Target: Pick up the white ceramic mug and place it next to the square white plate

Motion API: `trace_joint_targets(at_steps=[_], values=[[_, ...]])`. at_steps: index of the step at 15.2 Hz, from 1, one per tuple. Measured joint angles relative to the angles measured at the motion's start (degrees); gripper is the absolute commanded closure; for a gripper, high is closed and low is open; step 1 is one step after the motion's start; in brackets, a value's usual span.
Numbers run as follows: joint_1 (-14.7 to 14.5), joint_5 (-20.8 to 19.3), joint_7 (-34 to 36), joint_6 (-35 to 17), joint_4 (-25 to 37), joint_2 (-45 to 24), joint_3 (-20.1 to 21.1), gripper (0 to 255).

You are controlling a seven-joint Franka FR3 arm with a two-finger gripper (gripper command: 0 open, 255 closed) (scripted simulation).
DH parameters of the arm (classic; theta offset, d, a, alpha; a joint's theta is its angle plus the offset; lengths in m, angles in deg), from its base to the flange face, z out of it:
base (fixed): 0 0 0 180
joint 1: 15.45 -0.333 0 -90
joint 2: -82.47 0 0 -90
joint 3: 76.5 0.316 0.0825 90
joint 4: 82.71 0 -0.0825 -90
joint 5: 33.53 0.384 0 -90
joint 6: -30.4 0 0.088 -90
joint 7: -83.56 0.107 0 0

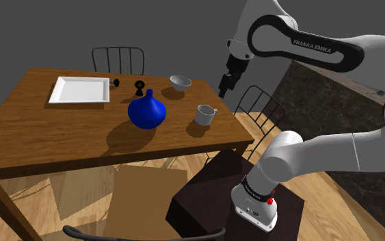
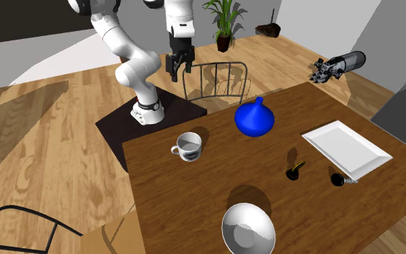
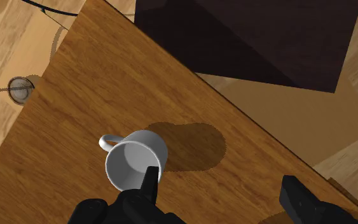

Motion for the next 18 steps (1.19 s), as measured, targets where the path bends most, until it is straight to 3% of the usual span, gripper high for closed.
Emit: trace_joint_targets(at_steps=[2,8,18], values=[[0.03,-0.10,-0.18,-0.98,-0.61,-0.32,-0.26,0],[0.73,-1.70,-3.13,-12.54,-6.29,-5.07,-4.00,0],[0.95,-2.34,-9.01,-35.17,-9.58,-22.36,-10.67,0]])
